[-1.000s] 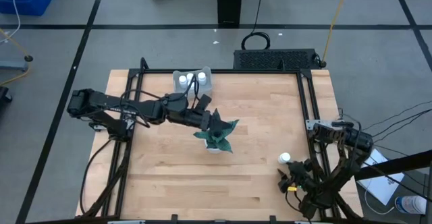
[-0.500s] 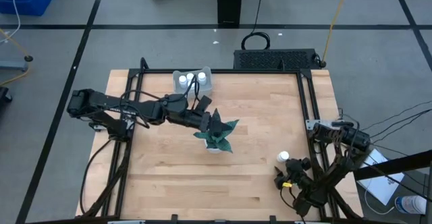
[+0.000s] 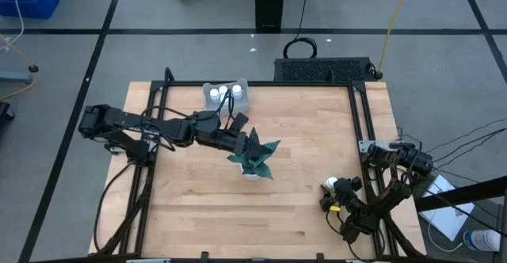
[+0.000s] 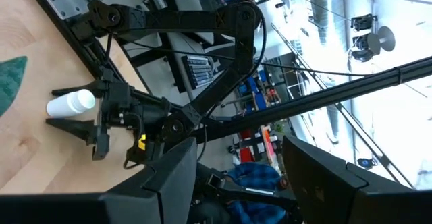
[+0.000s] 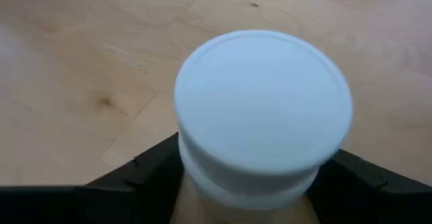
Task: Pick and place pill bottles into a basket
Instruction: Put the white medicine bottle into the gray bin
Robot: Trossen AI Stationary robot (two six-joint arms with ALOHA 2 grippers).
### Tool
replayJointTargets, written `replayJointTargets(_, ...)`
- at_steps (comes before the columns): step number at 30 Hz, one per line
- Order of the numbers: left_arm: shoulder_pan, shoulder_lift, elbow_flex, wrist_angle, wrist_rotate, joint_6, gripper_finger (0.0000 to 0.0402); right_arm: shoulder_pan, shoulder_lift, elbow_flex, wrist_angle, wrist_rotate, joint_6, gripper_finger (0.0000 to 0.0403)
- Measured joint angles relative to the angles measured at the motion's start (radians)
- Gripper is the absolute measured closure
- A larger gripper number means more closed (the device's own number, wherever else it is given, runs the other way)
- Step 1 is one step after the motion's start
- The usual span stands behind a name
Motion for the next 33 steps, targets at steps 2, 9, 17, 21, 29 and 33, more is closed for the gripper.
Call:
replayJointTargets(2, 0.0, 0.0, 0.0, 0.001, 0.0, 0.0, 0.0179, 0.0, -0.006, 0.012, 0.0, 0.0, 0.0, 0.0162)
replayJointTargets(9, 0.0, 0.0, 0.0, 0.012, 0.003, 0.0, 0.0179, -0.006, -0.091, 0.069, 0.011, 0.026, -0.03, 0.0247)
replayJointTargets(17, 0.0, 0.0, -0.001, 0.072, 0.017, 0.02, 0.0179, -0.006, -0.308, 0.08, 0.042, 0.129, -0.157, 0.0247)
replayJointTargets(21, 0.0, 0.0, -0.001, 0.08, 0.04, -0.018, 0.0179, -0.005, -0.461, 0.08, 0.153, 0.214, -0.314, 0.0247)
replayJointTargets(29, 0.0, 0.0, 0.01, 0.079, 0.044, 0.03, 0.0179, -0.059, -0.75, 0.082, 0.735, 0.244, -0.91, 0.0244)
replayJointTargets(33, 0.005, 0.009, 0.041, 0.084, 0.085, 0.134, 0.0179, -0.11, -0.827, 0.082, 1.067, 0.145, -1.155, 0.0245)
